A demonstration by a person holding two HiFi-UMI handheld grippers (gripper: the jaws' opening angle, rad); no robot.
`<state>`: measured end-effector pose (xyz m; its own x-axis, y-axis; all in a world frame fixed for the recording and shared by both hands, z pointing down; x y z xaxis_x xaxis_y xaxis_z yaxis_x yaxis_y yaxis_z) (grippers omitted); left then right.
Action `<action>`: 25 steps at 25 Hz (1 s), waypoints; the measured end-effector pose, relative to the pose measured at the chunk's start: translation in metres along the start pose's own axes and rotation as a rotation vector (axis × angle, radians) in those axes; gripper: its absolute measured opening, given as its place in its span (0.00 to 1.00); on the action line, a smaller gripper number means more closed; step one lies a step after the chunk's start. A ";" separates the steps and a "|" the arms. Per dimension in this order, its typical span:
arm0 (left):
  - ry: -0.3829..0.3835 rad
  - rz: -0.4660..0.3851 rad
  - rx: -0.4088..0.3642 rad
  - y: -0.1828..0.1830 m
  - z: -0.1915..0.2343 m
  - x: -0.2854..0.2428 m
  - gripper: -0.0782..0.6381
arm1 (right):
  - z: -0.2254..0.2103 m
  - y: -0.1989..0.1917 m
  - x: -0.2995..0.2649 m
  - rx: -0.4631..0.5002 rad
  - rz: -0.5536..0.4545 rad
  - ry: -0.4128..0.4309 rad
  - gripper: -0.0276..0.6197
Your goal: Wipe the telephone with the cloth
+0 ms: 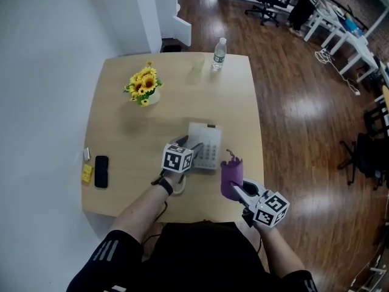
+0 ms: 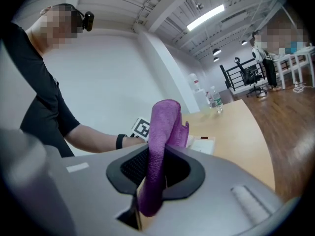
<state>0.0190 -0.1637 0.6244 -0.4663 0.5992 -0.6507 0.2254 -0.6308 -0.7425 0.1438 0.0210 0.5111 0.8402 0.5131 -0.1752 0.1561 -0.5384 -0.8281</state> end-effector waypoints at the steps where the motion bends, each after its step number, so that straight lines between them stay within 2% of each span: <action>1: -0.033 -0.026 -0.005 0.003 -0.004 0.015 0.51 | 0.003 0.005 -0.003 0.003 -0.014 0.012 0.14; 6: -0.252 -0.162 0.014 0.002 -0.024 0.102 0.50 | 0.020 0.024 -0.018 0.052 -0.044 0.031 0.14; 8: -0.293 -0.206 0.018 -0.001 -0.023 0.135 0.50 | 0.028 0.030 -0.025 0.076 -0.046 0.025 0.14; 13: -0.253 -0.267 -0.060 -0.016 -0.020 0.199 0.50 | 0.052 0.040 -0.031 0.122 -0.049 0.028 0.14; 21: -0.177 -0.315 0.055 -0.052 -0.034 0.243 0.50 | 0.094 0.026 -0.019 0.201 0.014 0.096 0.14; 25: -0.187 -0.329 0.103 -0.072 -0.066 0.265 0.50 | 0.118 0.012 0.007 0.228 0.014 0.113 0.14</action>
<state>-0.0641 0.0734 0.4949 -0.6494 0.6836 -0.3330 -0.0447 -0.4715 -0.8807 0.0904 0.0973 0.4373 0.8962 0.4218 -0.1371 0.0338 -0.3732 -0.9271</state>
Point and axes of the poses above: the fingertips, and each gripper's own axes: x backward along the fingers, z to its left, y out of its top, the point moved 2 cm from there along x, backward along the fingers, and after that the axes turned 14 degrees about y, right-handed, at the moved point
